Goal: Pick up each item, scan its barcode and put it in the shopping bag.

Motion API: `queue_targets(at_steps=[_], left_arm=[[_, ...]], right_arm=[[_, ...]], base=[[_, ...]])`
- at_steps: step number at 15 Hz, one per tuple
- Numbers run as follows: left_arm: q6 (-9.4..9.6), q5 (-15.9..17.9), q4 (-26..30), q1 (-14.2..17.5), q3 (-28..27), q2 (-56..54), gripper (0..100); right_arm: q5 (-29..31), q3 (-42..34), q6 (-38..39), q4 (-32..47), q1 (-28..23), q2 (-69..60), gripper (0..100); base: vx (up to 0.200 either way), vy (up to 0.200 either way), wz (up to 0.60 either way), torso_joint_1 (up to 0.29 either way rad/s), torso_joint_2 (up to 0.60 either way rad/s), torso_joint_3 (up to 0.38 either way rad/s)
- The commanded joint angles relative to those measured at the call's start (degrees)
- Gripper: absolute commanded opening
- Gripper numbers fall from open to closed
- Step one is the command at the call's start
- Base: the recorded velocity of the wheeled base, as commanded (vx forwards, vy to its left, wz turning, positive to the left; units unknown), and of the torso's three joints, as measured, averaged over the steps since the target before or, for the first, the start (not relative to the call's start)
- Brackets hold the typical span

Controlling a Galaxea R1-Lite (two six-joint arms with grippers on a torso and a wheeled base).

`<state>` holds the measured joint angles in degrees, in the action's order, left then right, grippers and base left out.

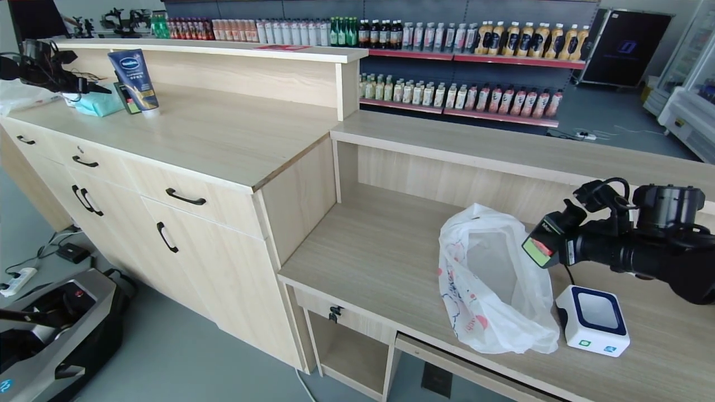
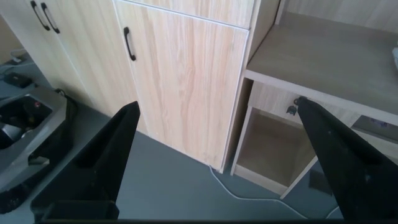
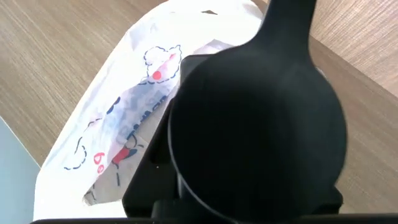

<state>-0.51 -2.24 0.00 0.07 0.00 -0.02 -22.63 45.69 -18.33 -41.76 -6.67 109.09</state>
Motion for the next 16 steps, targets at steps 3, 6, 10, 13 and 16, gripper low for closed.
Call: queue_targets(at_steps=[3,6,10,13,16], left_arm=[[-0.02,-0.04,0.00,0.01,0.00,0.02,100],[-0.02,-0.04,0.00,0.01,0.00,0.02,100],[-0.02,-0.04,0.00,0.01,0.00,0.02,100],[-0.02,0.05,0.00,0.01,0.00,0.02,100],[-0.02,-0.04,0.00,0.01,0.00,0.02,100]], right_arm=[[-0.05,0.54,-0.30,-6.49,0.43,9.12,0],[-0.05,0.72,-1.53,-9.56,0.60,12.55,0],[0.04,2.30,-1.18,-11.50,0.60,15.45,0],[0.13,3.18,-0.91,-13.08,0.60,17.12,0],[0.04,4.32,-0.47,-15.36,0.60,18.70,0]], base=[[0.000,0.000,0.00,0.000,0.00,0.000],[0.000,0.000,0.00,0.000,0.00,0.000],[0.000,0.000,0.00,0.000,0.00,0.000],[0.000,0.000,0.00,0.000,0.00,0.000],[0.000,0.000,0.00,0.000,0.00,0.000]])
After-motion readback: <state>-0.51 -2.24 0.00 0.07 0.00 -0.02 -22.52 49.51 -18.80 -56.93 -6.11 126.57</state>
